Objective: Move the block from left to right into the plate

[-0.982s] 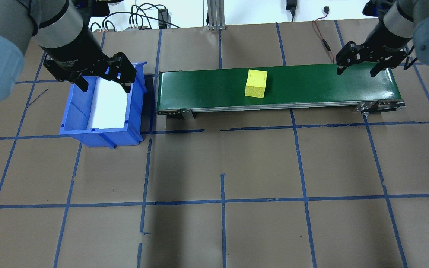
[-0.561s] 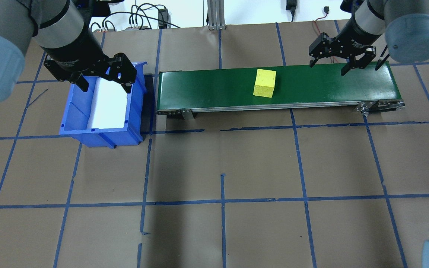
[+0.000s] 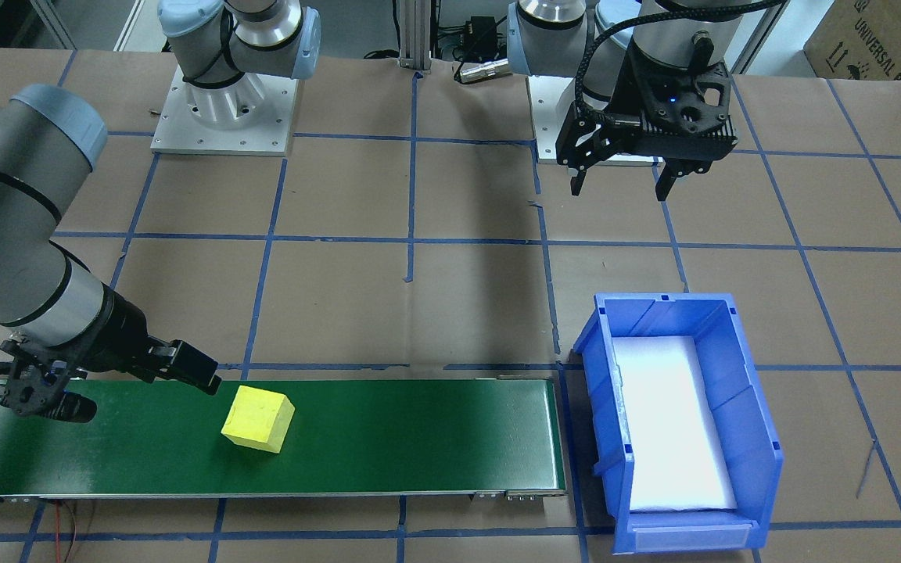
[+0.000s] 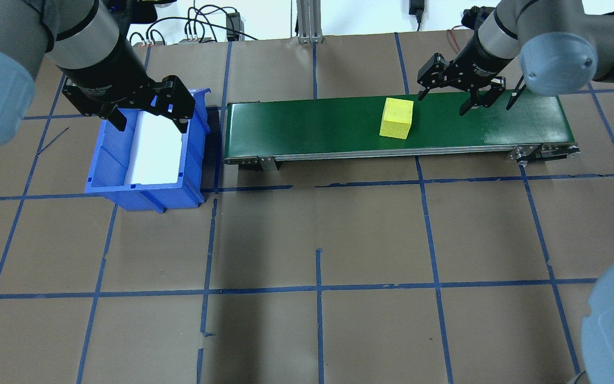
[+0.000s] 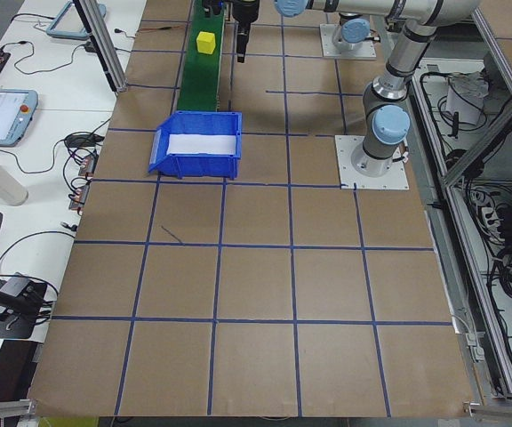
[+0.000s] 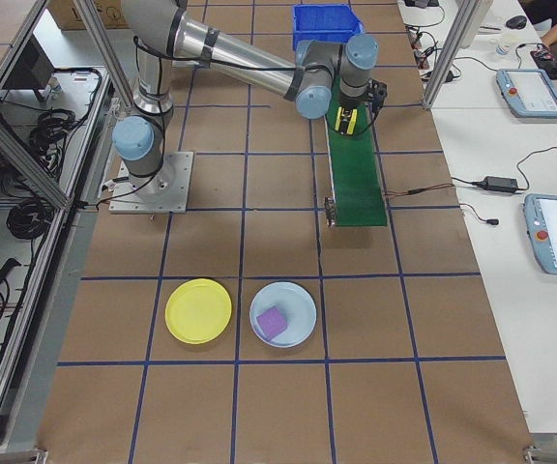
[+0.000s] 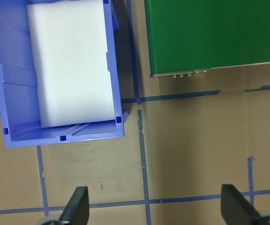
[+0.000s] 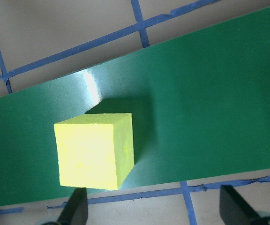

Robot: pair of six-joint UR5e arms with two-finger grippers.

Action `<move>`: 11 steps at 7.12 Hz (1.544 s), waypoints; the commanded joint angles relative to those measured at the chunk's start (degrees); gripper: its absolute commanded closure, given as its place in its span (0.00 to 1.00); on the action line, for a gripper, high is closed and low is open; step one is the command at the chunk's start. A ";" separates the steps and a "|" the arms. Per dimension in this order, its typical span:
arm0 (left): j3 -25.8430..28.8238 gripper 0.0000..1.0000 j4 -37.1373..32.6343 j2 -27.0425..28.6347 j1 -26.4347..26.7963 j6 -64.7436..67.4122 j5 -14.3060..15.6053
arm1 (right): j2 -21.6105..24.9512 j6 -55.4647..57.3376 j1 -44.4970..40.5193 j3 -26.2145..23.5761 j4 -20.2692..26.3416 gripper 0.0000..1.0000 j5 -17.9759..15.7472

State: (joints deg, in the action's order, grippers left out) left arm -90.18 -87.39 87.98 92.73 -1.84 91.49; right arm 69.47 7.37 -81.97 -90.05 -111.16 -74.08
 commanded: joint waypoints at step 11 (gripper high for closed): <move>0.18 0.00 0.12 0.00 -0.27 0.00 -0.09 | -2.97 -23.05 0.14 0.05 -8.73 0.52 -14.56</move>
State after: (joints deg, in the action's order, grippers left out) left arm -90.00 -87.28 87.98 92.46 -1.84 91.40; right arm 63.43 -8.15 -82.04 -90.03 -120.05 -83.57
